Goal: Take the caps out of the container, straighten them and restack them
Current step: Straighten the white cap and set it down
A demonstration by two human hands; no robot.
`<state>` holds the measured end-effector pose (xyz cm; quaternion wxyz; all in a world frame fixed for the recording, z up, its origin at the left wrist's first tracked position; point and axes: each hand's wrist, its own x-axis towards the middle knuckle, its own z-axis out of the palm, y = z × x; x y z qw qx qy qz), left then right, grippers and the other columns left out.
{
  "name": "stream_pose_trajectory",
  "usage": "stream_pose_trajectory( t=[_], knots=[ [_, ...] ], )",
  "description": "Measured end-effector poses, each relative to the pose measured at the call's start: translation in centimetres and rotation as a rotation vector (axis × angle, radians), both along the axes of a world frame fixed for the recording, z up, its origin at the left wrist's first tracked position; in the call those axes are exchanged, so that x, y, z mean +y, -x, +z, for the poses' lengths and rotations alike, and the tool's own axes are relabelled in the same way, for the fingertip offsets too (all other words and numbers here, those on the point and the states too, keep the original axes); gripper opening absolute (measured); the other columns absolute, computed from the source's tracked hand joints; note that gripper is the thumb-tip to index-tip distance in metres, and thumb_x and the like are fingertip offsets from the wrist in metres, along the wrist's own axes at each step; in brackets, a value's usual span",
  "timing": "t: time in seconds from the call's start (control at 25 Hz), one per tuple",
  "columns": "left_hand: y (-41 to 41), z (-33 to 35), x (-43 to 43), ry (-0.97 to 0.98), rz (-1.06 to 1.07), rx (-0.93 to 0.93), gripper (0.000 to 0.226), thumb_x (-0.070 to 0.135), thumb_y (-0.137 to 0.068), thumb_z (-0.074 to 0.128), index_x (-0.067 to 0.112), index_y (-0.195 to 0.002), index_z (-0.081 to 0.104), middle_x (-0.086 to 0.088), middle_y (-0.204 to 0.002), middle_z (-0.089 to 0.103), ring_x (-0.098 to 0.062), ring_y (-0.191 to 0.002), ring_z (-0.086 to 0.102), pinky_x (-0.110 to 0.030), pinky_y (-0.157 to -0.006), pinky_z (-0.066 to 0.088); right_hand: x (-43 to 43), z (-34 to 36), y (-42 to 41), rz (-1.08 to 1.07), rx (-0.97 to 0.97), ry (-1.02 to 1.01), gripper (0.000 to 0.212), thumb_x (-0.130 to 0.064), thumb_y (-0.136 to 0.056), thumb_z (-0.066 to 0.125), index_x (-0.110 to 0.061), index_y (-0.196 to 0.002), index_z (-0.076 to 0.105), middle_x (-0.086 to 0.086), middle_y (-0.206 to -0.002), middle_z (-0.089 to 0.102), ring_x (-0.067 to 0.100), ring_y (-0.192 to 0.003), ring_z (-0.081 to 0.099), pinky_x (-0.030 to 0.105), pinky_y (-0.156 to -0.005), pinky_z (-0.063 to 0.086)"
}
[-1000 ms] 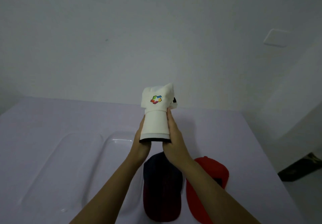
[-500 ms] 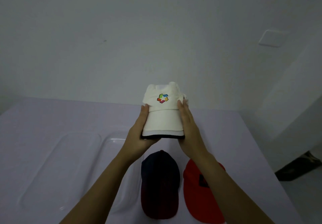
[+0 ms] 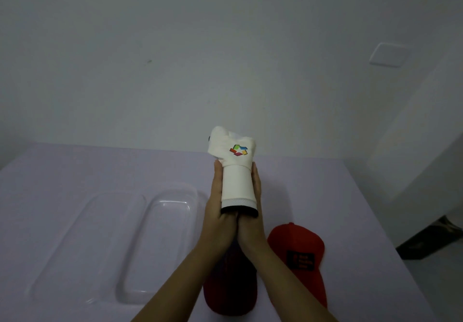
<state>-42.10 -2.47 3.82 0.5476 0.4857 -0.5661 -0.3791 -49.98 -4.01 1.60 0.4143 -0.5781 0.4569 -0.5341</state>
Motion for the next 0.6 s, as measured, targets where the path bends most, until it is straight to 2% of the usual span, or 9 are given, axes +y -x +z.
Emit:
stream_pose_trajectory(
  t=[0.08,0.12,0.2,0.24,0.28,0.36,0.44,0.52,0.6],
  knots=[
    [-0.6,0.0,0.0,0.067,-0.020,0.021,0.062,-0.007,-0.095,0.037,0.013,-0.146,0.007,0.026,-0.132,0.027,0.032,-0.113,0.033,0.002,-0.092,0.031,-0.5,0.8,0.4,0.026,-0.031,0.089,0.046,-0.038,-0.090,0.050,-0.034,-0.132,0.032,-0.019,-0.139,0.039,-0.008,-0.121,0.046,0.013,-0.095,0.044],
    [-0.7,0.1,0.0,0.088,-0.019,0.043,0.060,-0.006,-0.096,0.035,0.012,-0.145,0.007,0.025,-0.133,0.028,0.033,-0.113,0.034,0.004,-0.090,0.032,-0.5,1.2,0.5,0.037,0.029,0.155,0.046,-0.036,-0.091,0.050,-0.034,-0.133,0.031,-0.022,-0.137,0.039,-0.011,-0.120,0.046,0.014,-0.094,0.045],
    [-0.7,0.1,-0.1,0.083,0.015,0.114,0.057,0.001,-0.097,0.038,0.020,-0.143,0.008,0.023,-0.135,0.030,0.029,-0.115,0.037,0.001,-0.092,0.035,-0.2,1.6,0.7,0.006,0.109,0.272,0.038,-0.019,-0.096,0.043,-0.032,-0.131,0.034,-0.021,-0.134,0.040,-0.015,-0.115,0.048,0.011,-0.090,0.046],
    [-0.8,0.0,-0.2,0.098,0.023,0.101,0.059,0.008,-0.095,0.040,0.023,-0.143,0.009,0.021,-0.140,0.031,0.024,-0.120,0.037,-0.003,-0.097,0.036,-0.1,1.5,1.0,-0.004,0.129,0.323,0.038,-0.023,-0.096,0.045,-0.034,-0.131,0.037,-0.017,-0.137,0.040,-0.011,-0.118,0.048,0.015,-0.093,0.046],
    [-1.3,0.1,-0.1,0.111,0.023,0.018,0.062,0.014,-0.092,0.042,0.026,-0.145,0.010,0.016,-0.146,0.029,0.016,-0.128,0.035,-0.008,-0.103,0.035,-0.1,1.3,1.6,0.026,0.168,0.375,0.042,-0.037,-0.092,0.051,-0.040,-0.133,0.039,-0.012,-0.142,0.039,-0.003,-0.126,0.045,0.024,-0.100,0.045],
    [-3.4,0.0,0.1,0.136,-0.088,-0.242,0.073,0.018,-0.086,0.049,0.033,-0.145,0.008,0.007,-0.158,0.014,-0.001,-0.143,0.018,-0.014,-0.113,0.025,-0.4,0.4,3.3,0.067,0.197,0.354,0.065,-0.067,-0.073,0.059,-0.051,-0.133,0.038,-0.005,-0.151,0.032,0.012,-0.137,0.035,0.041,-0.110,0.037],
    [-6.3,0.3,-0.2,0.104,-0.347,-0.407,0.087,0.024,-0.075,0.056,0.038,-0.145,0.006,0.012,-0.159,0.001,0.000,-0.145,0.004,-0.011,-0.114,0.014,-0.9,0.1,4.8,0.046,0.251,0.279,0.072,-0.080,-0.061,0.055,-0.063,-0.127,0.035,-0.004,-0.153,0.026,0.018,-0.141,0.029,0.049,-0.112,0.032],
    [-8.1,1.7,-1.3,0.115,-0.443,-0.389,0.091,0.040,-0.071,0.059,0.044,-0.145,0.007,0.016,-0.158,0.002,0.003,-0.144,0.005,-0.012,-0.115,0.011,-1.1,0.1,5.3,0.040,0.315,0.297,0.062,-0.078,-0.069,0.048,-0.066,-0.128,0.029,0.004,-0.157,0.015,0.027,-0.144,0.021,0.054,-0.112,0.030],
    [-8.6,3.7,-3.3,0.130,-0.249,-0.256,0.075,0.055,-0.079,0.054,0.049,-0.142,0.013,0.016,-0.158,0.007,0.004,-0.143,0.011,-0.019,-0.116,0.015,-0.7,-0.2,5.2,0.154,0.344,0.321,0.054,-0.063,-0.086,0.045,-0.058,-0.136,0.025,0.005,-0.159,-0.001,0.026,-0.146,0.011,0.056,-0.112,0.028]
  ],
)
